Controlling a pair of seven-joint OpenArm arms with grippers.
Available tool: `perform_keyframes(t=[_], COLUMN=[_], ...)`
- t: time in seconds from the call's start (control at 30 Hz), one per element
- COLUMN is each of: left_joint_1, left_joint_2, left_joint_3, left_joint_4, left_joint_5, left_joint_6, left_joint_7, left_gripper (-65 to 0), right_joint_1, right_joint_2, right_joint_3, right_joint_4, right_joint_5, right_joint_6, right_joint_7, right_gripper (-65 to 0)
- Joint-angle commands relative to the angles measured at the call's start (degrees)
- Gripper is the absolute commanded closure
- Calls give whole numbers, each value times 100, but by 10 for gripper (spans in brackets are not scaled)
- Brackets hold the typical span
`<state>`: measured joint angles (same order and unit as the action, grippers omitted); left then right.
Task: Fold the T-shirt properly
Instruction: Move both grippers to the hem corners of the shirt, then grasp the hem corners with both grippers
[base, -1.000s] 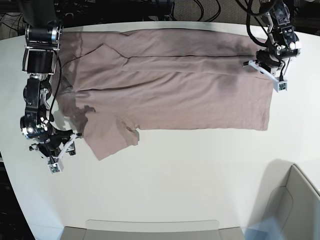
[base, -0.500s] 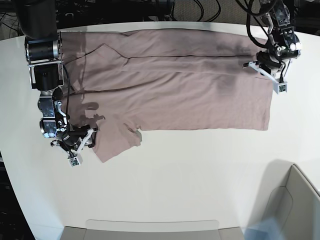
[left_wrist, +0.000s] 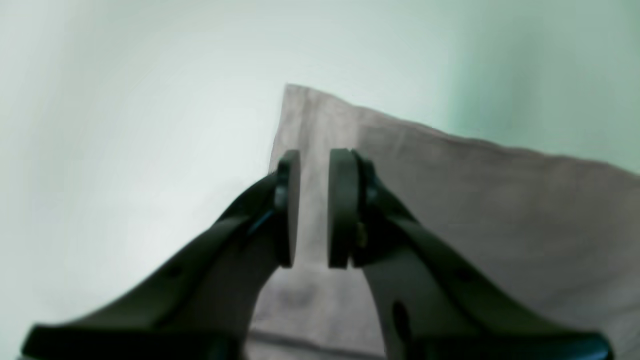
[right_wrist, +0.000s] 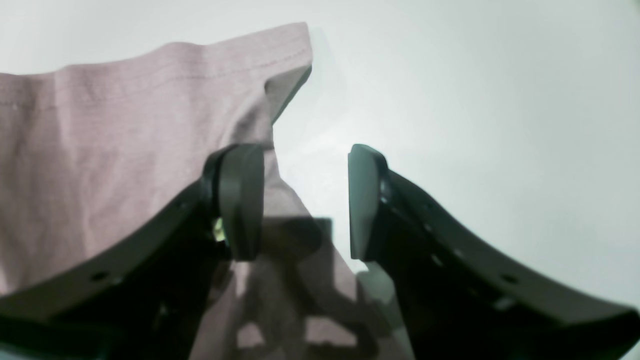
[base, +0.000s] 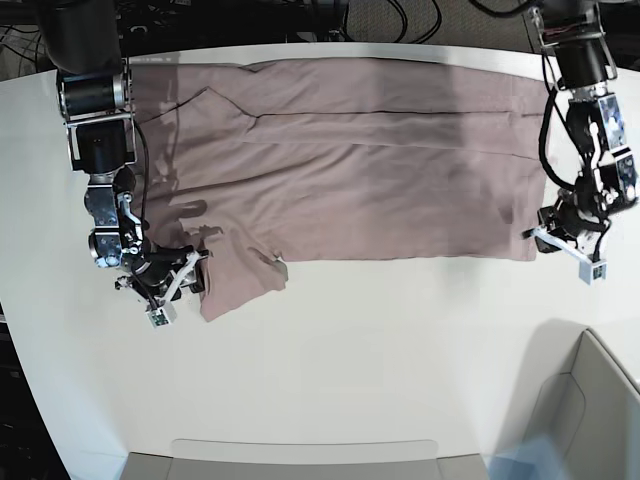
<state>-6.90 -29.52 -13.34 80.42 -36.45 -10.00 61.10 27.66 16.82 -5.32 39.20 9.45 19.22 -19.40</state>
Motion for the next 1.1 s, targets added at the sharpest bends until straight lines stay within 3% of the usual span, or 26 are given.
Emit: perform_keyframes(t=[0.0, 0.17, 0.4, 0.87, 1.07], left_joint_1=[-255, -721, -1038, -1073, -1223], left_joint_2=[-332, -833, -815, -798, -560], left_joint_3=[126, 846, 1075, 1418, 1567], left_joint_4=[-222, -1181, -1831, -2350, -3141], left_joint_5=[-342, -667, -667, -641, -641], left_joint_6=[-15, -33, -991, -1018, -1018], left_joint_7=[-233, -928, -1016, -1376, -1631], left_gripper=[-115, -113, -112, -115, -115], right_joint_1=[-10, 16, 16, -1, -19], right_joint_2=[107, 107, 107, 116, 37], right_joint_3=[-8, 0, 0, 0, 0], right_joint_4=[-48, -48, -48, -48, -56], right_joint_5=[-194, -194, -194, -194, -194], right_joint_6=[-45, -45, -45, -45, -45], right_joint_7=[-500, -500, -482, -456, -456], right_gripper=[-279, -279, -279, -279, -279])
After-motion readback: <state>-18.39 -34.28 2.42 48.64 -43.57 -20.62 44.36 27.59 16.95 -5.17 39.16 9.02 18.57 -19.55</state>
